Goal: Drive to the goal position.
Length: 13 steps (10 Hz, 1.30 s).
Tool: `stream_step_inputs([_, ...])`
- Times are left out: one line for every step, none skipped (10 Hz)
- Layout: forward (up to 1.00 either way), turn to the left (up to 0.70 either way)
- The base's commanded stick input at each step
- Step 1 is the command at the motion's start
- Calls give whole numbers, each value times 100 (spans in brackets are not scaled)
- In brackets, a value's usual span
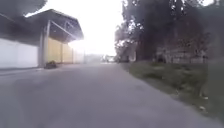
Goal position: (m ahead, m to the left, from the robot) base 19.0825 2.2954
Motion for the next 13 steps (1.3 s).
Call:
stream_step_inputs([100, 0])
stream_step_inputs([100, 0])
stream_step_inputs([100, 0])
stream_step_inputs([100, 0])
stream_step_inputs([100, 0])
stream_step_inputs([100, 0])
stream_step_inputs([100, 0])
stream_step_inputs([100, 0])
stream_step_inputs([100, 0])
stream_step_inputs([100, 0])
stream_step_inputs([100, 0])
stream_step_inputs([100, 0])
stream_step_inputs([100, 0])
